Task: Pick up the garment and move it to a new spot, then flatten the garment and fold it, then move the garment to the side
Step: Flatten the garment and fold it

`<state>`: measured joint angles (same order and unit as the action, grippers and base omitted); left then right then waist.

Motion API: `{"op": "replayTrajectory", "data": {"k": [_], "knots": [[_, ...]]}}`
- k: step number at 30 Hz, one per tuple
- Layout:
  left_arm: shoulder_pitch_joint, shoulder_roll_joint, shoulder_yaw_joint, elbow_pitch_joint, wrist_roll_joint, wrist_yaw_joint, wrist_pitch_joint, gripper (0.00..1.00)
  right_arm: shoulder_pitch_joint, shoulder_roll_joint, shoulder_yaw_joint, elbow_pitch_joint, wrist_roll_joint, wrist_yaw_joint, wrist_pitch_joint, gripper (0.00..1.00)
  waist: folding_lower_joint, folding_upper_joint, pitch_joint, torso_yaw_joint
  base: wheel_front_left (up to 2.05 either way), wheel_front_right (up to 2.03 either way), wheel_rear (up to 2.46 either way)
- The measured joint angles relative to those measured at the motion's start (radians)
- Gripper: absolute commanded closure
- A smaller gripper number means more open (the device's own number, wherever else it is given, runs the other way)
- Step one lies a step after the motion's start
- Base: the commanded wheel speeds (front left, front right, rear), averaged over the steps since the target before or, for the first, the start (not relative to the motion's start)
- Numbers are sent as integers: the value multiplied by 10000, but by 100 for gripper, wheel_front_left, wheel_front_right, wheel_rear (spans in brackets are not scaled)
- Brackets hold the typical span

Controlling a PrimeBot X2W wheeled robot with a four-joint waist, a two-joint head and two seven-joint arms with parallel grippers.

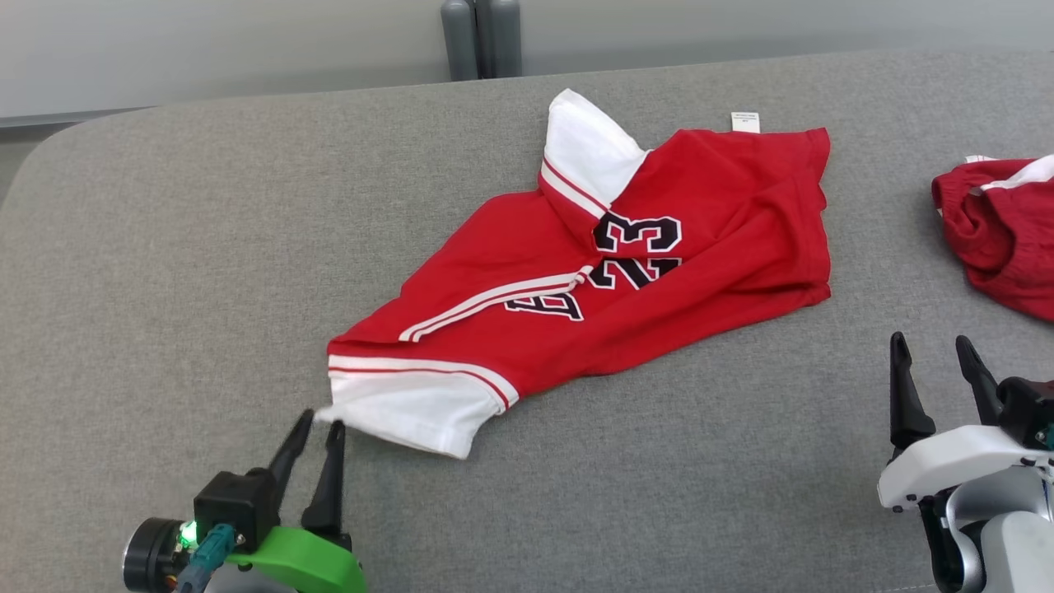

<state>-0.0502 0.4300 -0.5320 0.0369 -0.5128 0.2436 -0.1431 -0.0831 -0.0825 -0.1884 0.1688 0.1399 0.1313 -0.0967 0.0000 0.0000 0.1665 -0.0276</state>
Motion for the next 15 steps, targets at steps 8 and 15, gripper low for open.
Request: {"op": "replayTrajectory", "data": {"k": [8, 15], "knots": [[-590, -842, 267, 399, -44, 119, -890, 0, -1253, -353, -416, 1613, -211, 2, 648, 0, 0, 0, -6, 234, 0, 0, 0], [-815, -1275, 203, 529, 61, 21, -1062, 0, -2574, -686, -566, 3607, -339, 2, 1060, 0, 0, 0, 116, 630, 0, 0, 0]]}}
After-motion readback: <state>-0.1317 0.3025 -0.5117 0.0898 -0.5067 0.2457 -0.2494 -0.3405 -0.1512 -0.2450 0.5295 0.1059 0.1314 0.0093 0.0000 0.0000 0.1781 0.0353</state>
